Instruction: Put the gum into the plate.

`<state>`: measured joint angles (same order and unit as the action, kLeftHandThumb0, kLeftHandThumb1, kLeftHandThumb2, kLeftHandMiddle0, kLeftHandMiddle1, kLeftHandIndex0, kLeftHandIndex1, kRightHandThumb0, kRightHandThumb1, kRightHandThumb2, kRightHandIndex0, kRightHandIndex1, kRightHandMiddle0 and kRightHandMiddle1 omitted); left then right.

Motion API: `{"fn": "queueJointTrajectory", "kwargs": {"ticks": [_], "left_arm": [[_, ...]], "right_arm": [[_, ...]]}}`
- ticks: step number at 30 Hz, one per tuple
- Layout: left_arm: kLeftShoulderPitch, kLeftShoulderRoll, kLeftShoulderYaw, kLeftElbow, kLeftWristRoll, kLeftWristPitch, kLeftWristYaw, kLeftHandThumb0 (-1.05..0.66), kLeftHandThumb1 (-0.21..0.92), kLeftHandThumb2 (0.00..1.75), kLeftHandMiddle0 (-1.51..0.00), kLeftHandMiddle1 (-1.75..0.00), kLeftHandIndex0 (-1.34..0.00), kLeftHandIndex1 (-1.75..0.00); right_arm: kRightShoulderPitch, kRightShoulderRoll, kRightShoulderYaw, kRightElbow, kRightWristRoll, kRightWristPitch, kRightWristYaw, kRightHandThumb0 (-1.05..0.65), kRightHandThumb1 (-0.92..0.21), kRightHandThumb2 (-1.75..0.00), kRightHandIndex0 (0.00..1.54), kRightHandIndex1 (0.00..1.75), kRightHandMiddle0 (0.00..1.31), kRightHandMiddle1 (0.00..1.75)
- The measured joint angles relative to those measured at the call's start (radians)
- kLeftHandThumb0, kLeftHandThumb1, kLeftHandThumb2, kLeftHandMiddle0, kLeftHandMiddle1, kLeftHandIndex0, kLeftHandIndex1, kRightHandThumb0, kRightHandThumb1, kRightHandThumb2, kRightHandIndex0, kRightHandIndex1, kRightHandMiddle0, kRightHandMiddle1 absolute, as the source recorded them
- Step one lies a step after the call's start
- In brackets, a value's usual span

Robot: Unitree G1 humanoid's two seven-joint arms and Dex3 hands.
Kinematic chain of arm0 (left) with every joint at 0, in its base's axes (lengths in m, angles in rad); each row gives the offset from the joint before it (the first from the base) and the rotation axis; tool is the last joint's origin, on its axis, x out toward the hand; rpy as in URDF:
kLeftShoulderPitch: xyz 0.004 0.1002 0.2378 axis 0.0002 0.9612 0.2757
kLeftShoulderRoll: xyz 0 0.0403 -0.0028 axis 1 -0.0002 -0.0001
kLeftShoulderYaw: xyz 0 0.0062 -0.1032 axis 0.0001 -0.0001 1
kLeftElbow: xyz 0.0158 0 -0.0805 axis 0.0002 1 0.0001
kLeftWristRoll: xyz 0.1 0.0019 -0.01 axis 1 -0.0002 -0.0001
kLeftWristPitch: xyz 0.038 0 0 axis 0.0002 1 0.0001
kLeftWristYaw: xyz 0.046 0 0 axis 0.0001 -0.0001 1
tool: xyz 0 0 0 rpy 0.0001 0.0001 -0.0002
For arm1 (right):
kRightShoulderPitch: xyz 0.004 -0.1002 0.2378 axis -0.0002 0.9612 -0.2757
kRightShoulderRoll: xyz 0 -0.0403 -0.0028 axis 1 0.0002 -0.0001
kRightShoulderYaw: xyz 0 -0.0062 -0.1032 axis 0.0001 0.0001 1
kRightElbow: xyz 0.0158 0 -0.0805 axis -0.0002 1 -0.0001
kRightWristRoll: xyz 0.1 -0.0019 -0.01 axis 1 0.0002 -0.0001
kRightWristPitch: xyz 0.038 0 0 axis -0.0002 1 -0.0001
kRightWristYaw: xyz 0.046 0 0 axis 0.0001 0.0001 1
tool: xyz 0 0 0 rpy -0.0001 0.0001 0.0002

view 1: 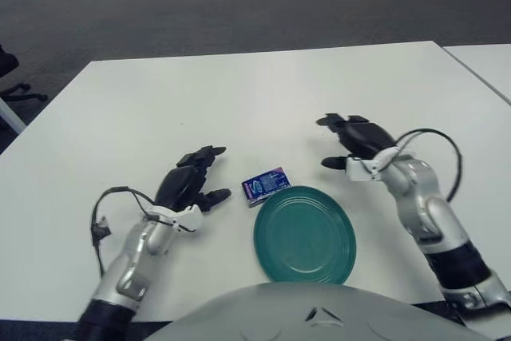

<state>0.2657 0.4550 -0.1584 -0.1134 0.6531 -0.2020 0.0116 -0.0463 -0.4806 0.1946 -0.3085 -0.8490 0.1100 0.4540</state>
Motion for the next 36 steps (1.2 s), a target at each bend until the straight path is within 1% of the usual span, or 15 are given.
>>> {"fn": "queueJointTrajectory", "kwargs": {"ticks": [1, 3, 5, 8, 12, 16, 19, 26, 31, 36], "left_arm": [[-0.001, 0.014, 0.004, -0.006, 0.000, 0.000, -0.009, -0.77, 0.84, 0.24, -0.24, -0.21, 0.00, -0.85], [-0.001, 0.041, 0.012, -0.017, 0.000, -0.001, -0.027, -0.78, 0.85, 0.24, -0.23, -0.21, 0.00, -0.84], [-0.001, 0.065, 0.016, -0.033, 0.000, -0.001, -0.053, -0.79, 0.86, 0.24, -0.23, -0.20, 0.00, -0.84], [-0.001, 0.098, 0.019, -0.071, -0.001, -0.002, -0.105, -0.80, 0.87, 0.24, -0.23, -0.20, 0.00, -0.84], [-0.002, 0.133, 0.028, -0.100, -0.017, -0.017, -0.150, -0.84, 0.88, 0.25, -0.22, -0.20, 0.00, -0.85], [0.000, 0.162, 0.043, -0.106, -0.041, -0.033, -0.185, -0.84, 0.89, 0.25, -0.22, -0.20, 0.00, -0.84], [0.009, 0.182, 0.058, -0.122, -0.067, -0.040, -0.215, -0.84, 0.89, 0.25, -0.21, -0.19, 0.00, -0.79], [0.030, 0.205, 0.089, -0.177, -0.141, -0.052, -0.290, -0.88, 0.91, 0.25, -0.19, -0.19, 0.00, -0.70], [0.058, 0.227, 0.125, -0.226, -0.199, -0.056, -0.347, -0.91, 0.92, 0.28, -0.19, -0.19, 0.00, -0.69], [0.075, 0.236, 0.159, -0.259, -0.225, -0.054, -0.376, -0.93, 0.92, 0.29, -0.20, -0.19, 0.00, -0.69]], "right_arm": [[0.009, -0.007, -0.015, -0.004, 0.009, 0.001, -0.003, -0.84, -0.92, -0.47, 0.25, 0.62, 0.00, 0.63], [0.025, -0.014, -0.040, -0.012, 0.025, 0.008, -0.007, -0.83, -0.92, -0.48, 0.29, 0.52, 0.00, 0.61], [0.036, -0.014, -0.056, -0.018, 0.038, 0.023, -0.009, -0.82, -0.92, -0.50, 0.31, 0.47, 0.00, 0.59], [0.051, -0.006, -0.069, -0.021, 0.053, 0.044, -0.019, -0.81, -0.92, -0.51, 0.34, 0.39, 0.00, 0.57], [0.067, 0.015, -0.073, -0.022, 0.068, 0.061, -0.042, -0.81, -0.92, -0.53, 0.39, 0.24, 0.00, 0.55], [0.081, 0.037, -0.072, -0.029, 0.076, 0.079, -0.059, -0.80, -0.92, -0.55, 0.40, 0.20, 0.00, 0.53], [0.093, 0.049, -0.071, -0.043, 0.076, 0.092, -0.069, -0.80, -0.92, -0.55, 0.40, 0.18, 0.00, 0.51], [0.112, 0.064, -0.063, -0.048, 0.078, 0.102, -0.092, -0.82, -0.92, -0.57, 0.40, 0.15, 0.00, 0.50], [0.121, 0.076, -0.057, -0.040, 0.082, 0.113, -0.108, -0.82, -0.92, -0.58, 0.40, 0.13, 0.00, 0.50], [0.134, 0.083, -0.050, -0.033, 0.086, 0.123, -0.113, -0.83, -0.92, -0.59, 0.40, 0.13, 0.00, 0.51]]}}
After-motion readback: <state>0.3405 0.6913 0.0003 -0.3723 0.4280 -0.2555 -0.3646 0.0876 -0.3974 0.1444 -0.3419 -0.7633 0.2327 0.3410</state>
